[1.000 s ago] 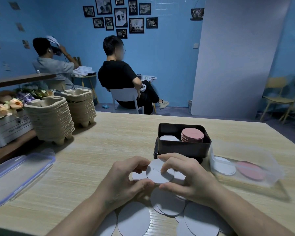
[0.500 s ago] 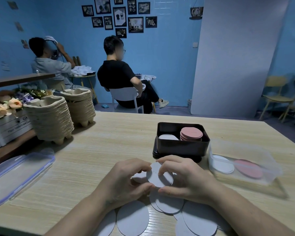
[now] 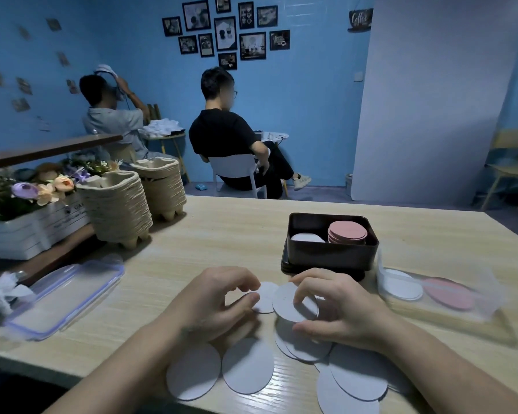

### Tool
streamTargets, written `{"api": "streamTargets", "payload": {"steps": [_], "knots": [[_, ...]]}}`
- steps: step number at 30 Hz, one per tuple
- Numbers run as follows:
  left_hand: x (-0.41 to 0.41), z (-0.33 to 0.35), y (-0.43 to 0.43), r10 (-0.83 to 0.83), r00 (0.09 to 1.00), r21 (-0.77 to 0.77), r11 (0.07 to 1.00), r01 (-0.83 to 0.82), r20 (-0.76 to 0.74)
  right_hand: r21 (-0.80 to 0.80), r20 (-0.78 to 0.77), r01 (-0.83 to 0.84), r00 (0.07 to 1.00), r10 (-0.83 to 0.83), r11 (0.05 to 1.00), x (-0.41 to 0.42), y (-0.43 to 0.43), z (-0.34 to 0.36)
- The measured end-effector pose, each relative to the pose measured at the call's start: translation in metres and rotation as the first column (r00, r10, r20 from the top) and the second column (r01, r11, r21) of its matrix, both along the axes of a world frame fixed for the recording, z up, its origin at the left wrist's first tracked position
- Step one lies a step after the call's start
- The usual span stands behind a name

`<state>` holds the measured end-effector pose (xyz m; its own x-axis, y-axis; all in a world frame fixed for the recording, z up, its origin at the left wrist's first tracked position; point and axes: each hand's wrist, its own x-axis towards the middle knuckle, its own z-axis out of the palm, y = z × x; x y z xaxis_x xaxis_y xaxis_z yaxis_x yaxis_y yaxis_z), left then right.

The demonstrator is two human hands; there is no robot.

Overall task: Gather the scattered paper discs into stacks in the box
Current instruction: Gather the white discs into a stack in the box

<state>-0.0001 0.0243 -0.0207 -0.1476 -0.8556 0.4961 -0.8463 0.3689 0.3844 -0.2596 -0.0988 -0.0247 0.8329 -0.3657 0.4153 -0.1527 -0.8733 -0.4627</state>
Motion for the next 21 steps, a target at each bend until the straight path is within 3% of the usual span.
{"api": "streamTargets", "payload": {"steps": [12,15,21], "knots": [[0.021,-0.009,0.096,0.114,0.993,0.263,0.958,-0.118,0.03,0.054,-0.018,-0.115,0.993,0.116,0.992,0.004,0.011,0.0],[0.027,-0.01,0.113,0.145,0.989,0.363,0.922,-0.133,-0.005,0.038,-0.064,-0.117,0.991,0.12,0.992,0.006,0.015,0.001],[0.034,-0.007,0.116,0.193,0.977,0.396,0.907,-0.143,-0.088,0.002,-0.086,-0.111,0.99,0.11,0.994,0.007,0.019,0.004]]}}
